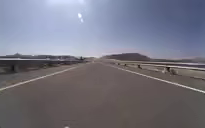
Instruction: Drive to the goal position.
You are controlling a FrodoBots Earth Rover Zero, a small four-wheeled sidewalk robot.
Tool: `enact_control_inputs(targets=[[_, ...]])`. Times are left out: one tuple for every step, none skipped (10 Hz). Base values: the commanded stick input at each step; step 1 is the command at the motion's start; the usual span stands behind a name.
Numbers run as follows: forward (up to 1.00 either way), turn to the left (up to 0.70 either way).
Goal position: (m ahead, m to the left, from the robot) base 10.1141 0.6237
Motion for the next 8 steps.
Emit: enact_control_inputs(targets=[[1.0,0.0],[1.0,0.0],[1.0,0.0],[1.0,0.0],[1.0,0.0],[1.0,0.0],[1.0,0.0],[1.0,0.0]])
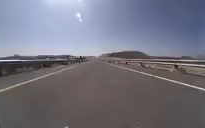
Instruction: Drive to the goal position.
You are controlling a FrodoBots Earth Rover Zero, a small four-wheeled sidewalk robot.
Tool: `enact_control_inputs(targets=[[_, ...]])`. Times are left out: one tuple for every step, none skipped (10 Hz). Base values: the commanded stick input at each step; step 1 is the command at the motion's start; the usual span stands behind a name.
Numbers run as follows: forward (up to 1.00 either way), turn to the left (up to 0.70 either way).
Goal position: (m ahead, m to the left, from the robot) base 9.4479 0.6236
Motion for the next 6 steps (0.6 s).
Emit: enact_control_inputs(targets=[[1.0,0.0],[1.0,0.0],[1.0,0.0],[1.0,0.0],[1.0,0.0],[1.0,0.0]])
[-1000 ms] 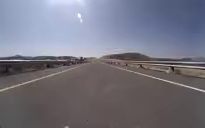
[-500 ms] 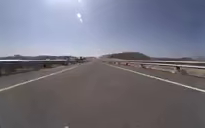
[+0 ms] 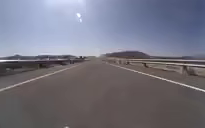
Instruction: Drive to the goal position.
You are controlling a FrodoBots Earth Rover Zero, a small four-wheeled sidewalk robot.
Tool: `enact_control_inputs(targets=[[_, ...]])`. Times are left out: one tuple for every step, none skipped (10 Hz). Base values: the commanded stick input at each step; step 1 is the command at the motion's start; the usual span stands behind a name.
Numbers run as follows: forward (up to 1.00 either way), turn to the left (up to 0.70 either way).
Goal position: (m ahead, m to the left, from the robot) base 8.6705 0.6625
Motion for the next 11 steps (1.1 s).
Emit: enact_control_inputs(targets=[[1.0,0.0],[1.0,0.0],[1.0,0.0],[1.0,0.0],[1.0,0.0],[1.0,0.0],[1.0,0.0],[1.0,0.0],[1.0,0.0],[1.0,0.0],[1.0,0.0]])
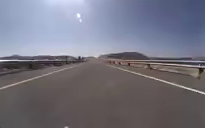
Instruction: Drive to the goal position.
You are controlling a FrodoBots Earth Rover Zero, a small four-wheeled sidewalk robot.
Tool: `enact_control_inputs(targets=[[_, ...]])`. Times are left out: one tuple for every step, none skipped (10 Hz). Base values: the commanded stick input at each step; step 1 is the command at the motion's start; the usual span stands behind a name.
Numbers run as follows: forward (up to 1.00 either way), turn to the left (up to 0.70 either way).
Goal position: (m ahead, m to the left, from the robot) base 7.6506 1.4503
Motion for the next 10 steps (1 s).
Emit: enact_control_inputs(targets=[[1.0,0.0],[1.0,0.0],[1.0,0.0],[1.0,0.0],[1.0,0.0],[1.0,0.0],[1.0,0.0],[1.0,0.0],[1.0,0.0],[1.0,0.0]])
